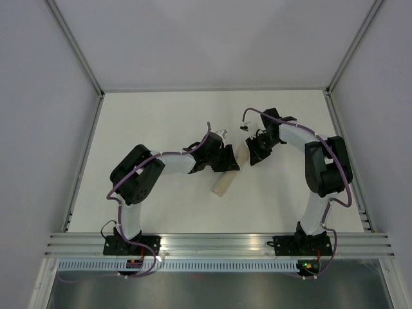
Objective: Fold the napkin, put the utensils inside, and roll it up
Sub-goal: Roll the napkin with the utensil
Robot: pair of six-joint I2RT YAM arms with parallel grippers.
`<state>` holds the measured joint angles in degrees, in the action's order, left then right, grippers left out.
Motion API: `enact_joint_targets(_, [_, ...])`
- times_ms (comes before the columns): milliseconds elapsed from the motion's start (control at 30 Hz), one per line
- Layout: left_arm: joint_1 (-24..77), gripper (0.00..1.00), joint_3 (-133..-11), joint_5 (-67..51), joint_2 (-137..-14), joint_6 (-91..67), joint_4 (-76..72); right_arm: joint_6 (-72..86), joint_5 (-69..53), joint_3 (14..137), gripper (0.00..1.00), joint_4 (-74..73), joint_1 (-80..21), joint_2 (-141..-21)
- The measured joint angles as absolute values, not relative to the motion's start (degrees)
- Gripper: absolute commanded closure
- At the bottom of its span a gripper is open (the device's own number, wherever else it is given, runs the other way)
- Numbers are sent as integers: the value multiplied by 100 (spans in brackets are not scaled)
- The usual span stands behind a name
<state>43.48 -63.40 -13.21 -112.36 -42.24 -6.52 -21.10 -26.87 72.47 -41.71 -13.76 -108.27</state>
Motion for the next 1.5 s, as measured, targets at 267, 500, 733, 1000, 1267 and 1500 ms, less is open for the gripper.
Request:
enact_joint_targets(267, [4289,45,-6351,-1444,-11284,-4222,-692,-1874,-3651,7990,88,-4497,-1374,-11153])
enact_joint_targets(500, [4244,45,-6348,-1584,-11323,-4222,-727,-1579,-4023,8165,89,-4501,-1350,-11581])
enact_joint_targets(733, [4211,40,-6294,-1708,-11332,-4193,-919,-1319,-3983,8464,89,-4397,-1337,-11928])
enact_joint_targets(1000, [4180,50,-6187,-1732,-11288,-4077,-1072,-1166,-3957,8739,89,-4379,-1339,-12114])
enact_joint_targets(1267, [4073,84,-6010,-1861,-11301,-4029,-1269,-1142,-4132,9028,89,-4401,-1341,-12112])
enact_joint_targets(1500, [4007,98,-5937,-2080,-11365,-4038,-1498,-1208,-4399,9080,87,-4525,-1374,-12110])
